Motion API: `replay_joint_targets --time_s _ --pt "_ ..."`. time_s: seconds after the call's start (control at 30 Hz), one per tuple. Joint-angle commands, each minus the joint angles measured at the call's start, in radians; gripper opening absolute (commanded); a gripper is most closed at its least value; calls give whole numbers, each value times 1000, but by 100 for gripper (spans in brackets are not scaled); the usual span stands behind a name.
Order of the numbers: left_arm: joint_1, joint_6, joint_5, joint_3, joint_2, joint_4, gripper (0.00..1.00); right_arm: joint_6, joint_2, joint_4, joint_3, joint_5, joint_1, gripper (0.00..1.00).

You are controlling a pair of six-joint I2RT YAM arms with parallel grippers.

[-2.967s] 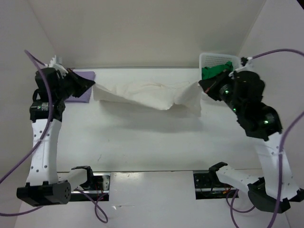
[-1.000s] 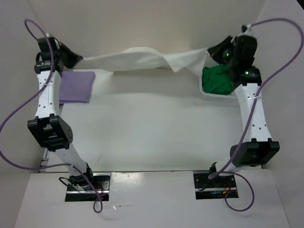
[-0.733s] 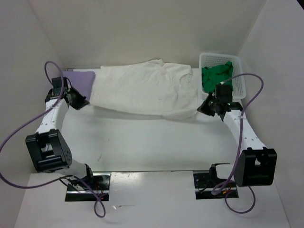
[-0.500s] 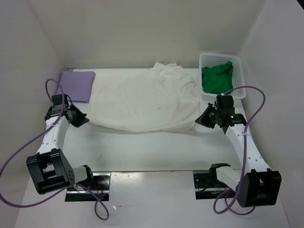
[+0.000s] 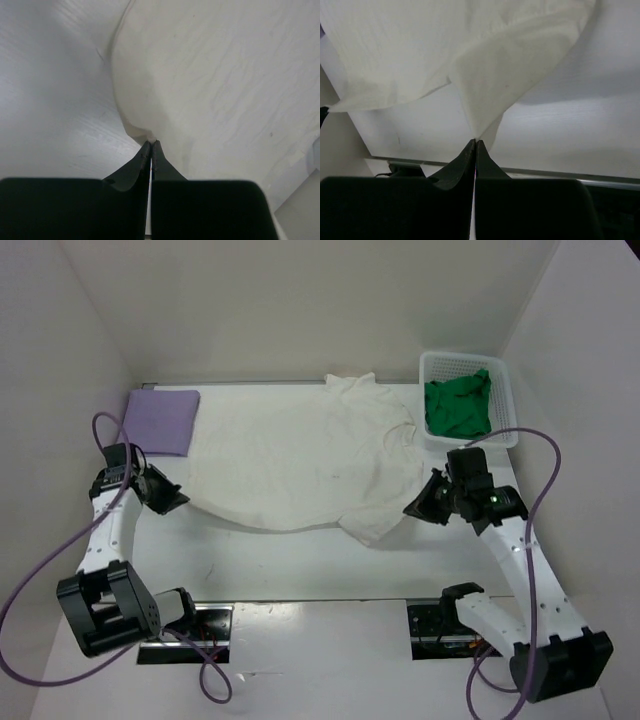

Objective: Fold and stack the t-shirts
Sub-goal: Fold the flattened tshirt in 1/3 of the way

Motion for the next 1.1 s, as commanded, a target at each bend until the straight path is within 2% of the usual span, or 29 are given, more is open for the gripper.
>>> replay_joint_targets --time_s 0.0,0.03,0.13,0.37,0.53,0.8,1.07 --pt "6 -17 45 64 98 109 0 13 140 176 94 64 3 0" --pt "6 -17 57 102 127 136 0 -13 231 257 113 64 -8 0" --pt "-3 -42 67 168 252 164 0 -38 365 353 199 78 -19 0" --pt "-3 -60 7 283 471 230 0 -94 695 424 430 159 -71 0" --pt "-3 -69 7 354 588 249 0 -104 823 446 556 182 -103 0" --pt "-22 -97 7 452 671 287 0 -122 1022 437 736 202 -125 0" --pt "-40 -118 -5 496 761 351 0 -131 1146 440 880 244 -125 0"
